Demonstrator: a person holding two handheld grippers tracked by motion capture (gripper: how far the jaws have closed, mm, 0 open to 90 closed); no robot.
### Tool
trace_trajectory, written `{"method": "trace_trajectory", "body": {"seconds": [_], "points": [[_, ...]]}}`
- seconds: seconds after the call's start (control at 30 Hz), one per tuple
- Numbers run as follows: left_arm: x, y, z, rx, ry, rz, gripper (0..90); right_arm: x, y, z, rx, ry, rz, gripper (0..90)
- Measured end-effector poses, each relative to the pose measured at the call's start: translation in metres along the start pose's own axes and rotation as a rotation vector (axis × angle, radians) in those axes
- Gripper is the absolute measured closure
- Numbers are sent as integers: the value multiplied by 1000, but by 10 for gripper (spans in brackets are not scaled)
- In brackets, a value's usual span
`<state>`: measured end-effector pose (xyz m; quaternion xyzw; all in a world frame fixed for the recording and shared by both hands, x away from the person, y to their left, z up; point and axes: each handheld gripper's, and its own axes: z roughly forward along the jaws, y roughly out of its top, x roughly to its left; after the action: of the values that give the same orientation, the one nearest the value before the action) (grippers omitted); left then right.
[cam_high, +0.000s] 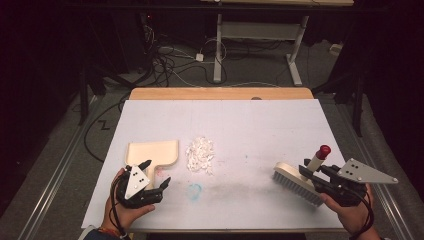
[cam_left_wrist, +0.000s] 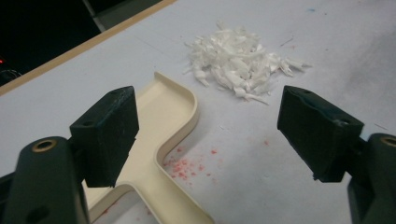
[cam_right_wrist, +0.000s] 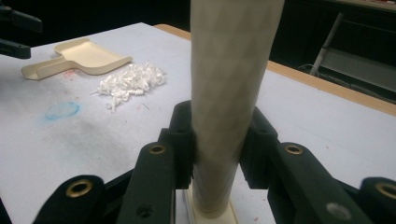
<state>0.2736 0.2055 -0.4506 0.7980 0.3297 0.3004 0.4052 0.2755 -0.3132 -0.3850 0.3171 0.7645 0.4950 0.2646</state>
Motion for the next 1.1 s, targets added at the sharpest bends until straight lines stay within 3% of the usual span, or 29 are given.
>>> {"method": "trace_trajectory", "body": {"seconds": [0.07,0.2,0.47,0.6,0.73,0.83,1.0,1.1], "points": [[0,1,2,10,-5,17,196,-1,-1,0,3,-5,-6,712],[-2,0,1,27,-5,-9,196,-2,0,0,3,-5,-4,712],[0,-5,0,66,13,-22,197,-2,3,1,-8,-21,-14,712],[5,-6,-2,149,59,-54,216,-1,5,5,-11,-13,-14,711],[16,-7,0,253,133,-171,216,-2,5,12,3,-5,-18,711],[24,-11,3,295,134,-299,224,-3,6,15,8,-9,-24,711],[23,-15,20,357,146,-408,231,-2,6,19,14,-8,-33,711],[26,-14,35,385,160,-430,273,-1,6,21,21,-6,-33,711]]}}
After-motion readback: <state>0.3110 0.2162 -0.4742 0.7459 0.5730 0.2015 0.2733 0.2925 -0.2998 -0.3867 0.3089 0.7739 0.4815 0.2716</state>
